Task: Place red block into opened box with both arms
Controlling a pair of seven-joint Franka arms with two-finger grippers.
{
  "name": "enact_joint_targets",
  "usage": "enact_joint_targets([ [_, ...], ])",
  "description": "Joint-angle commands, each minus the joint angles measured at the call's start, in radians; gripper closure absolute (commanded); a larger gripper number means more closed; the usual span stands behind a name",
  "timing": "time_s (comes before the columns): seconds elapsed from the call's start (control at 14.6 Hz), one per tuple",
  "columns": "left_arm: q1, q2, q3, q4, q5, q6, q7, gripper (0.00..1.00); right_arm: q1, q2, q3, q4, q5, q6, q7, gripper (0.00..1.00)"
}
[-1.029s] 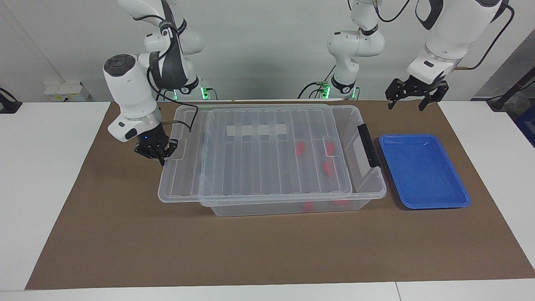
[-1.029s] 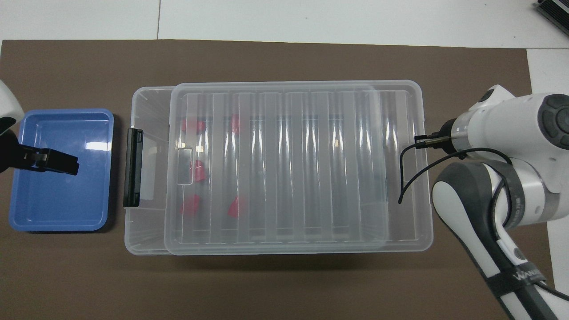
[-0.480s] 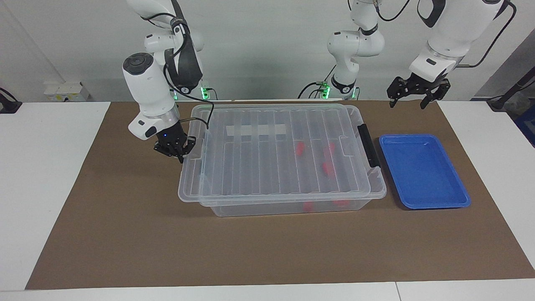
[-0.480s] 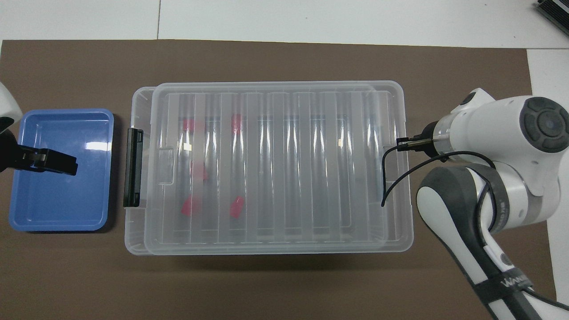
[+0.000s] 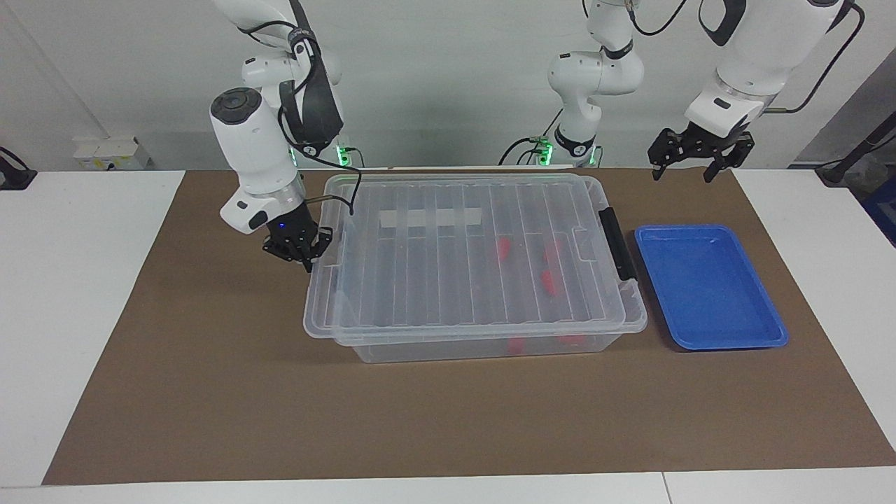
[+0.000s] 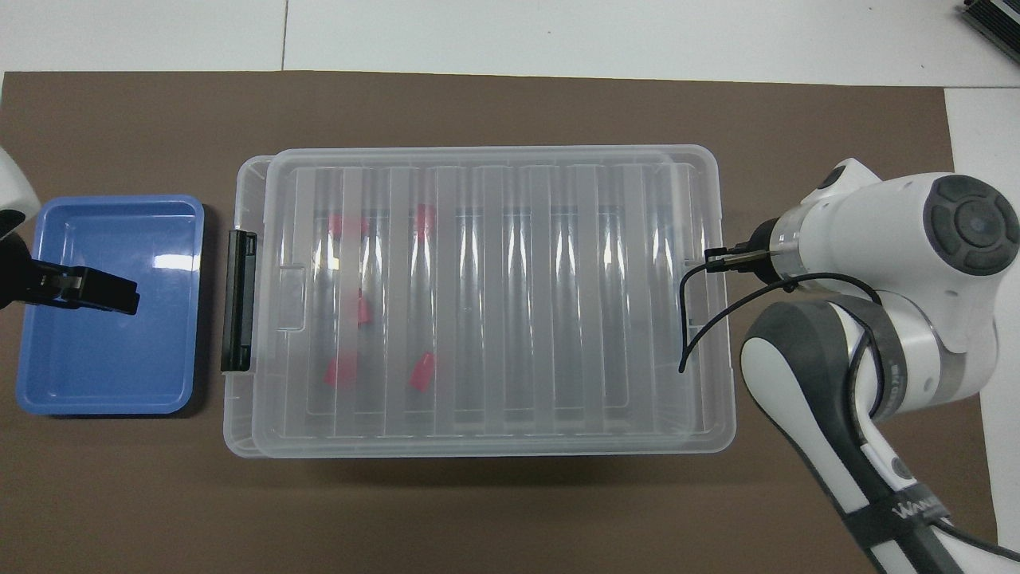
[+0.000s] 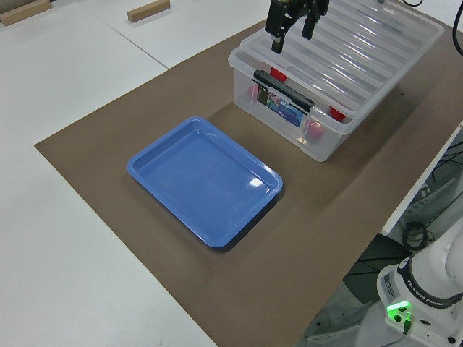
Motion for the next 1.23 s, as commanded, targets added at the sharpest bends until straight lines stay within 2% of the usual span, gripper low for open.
enact_joint_targets([
  [0.0, -0.008, -0.013, 0.008, -0.007, -0.008, -0.013, -0.007, 0.0, 0.015, 0.0, 0.001, -0.003, 0.04, 0.004, 0.017, 1.0],
  [1.17, -0.008, -0.013, 0.008, -0.007, -0.008, -0.013, -0.007, 0.0, 0.014, -0.002, 0.002, -0.004, 0.082, 0.001, -0.027, 1.0],
])
